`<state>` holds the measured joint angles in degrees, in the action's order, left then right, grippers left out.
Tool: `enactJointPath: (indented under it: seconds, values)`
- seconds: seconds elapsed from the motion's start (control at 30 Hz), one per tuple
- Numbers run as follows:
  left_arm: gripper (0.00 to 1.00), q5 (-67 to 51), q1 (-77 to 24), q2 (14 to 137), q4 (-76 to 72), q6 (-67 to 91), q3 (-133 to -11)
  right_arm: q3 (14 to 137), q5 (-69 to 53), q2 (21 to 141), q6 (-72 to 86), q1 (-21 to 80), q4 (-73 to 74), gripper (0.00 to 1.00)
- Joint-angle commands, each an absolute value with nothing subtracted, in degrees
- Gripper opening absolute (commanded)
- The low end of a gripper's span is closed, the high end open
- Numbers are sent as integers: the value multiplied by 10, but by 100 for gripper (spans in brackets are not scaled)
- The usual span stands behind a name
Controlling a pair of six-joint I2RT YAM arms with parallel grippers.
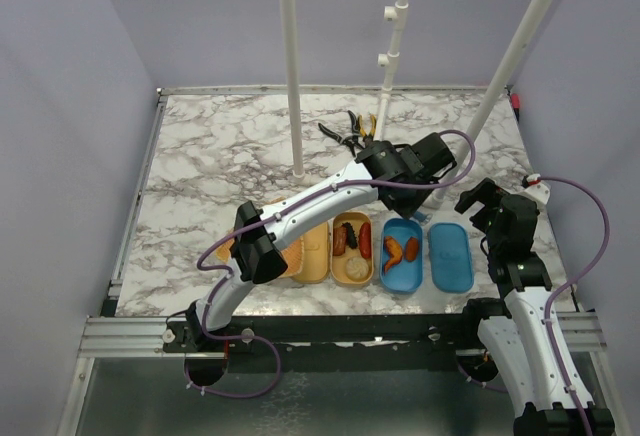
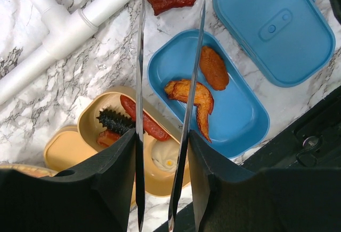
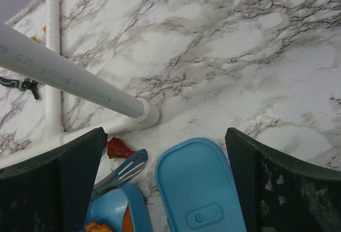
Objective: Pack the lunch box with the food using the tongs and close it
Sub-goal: Pick up the fake food at the center of the board.
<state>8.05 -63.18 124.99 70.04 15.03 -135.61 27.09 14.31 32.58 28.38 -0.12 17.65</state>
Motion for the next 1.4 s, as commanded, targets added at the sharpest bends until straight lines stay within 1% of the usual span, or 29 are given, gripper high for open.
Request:
enactJointPath:
  seconds: [0.0, 0.13, 0.27, 0.4, 0.63, 0.87, 1.1, 1.37]
  values:
    - [42, 90, -627, 1272, 721, 156, -1381, 264, 149, 321, 275, -3, 170, 100]
    - [42, 81, -627, 1281, 719, 155, -1393, 264, 149, 322, 275, -3, 170, 100]
    - [38, 80, -627, 1284, 714, 155, -1396, 264, 151, 322, 276, -3, 169, 100]
    - [32, 91, -627, 1278, 712, 155, -1395, 264, 150, 322, 276, -3, 169, 100]
    - [30, 100, -624, 1248, 696, 155, -1391, 265, 150, 322, 276, -3, 170, 100]
    - [29, 109, -621, 1194, 657, 155, -1339, 265, 150, 320, 276, -3, 171, 100]
    - [28, 94, -621, 1145, 617, 157, -1283, 265, 153, 318, 276, -3, 173, 100]
    - [28, 75, -620, 1084, 609, 138, -1222, 265, 156, 314, 277, -3, 175, 100]
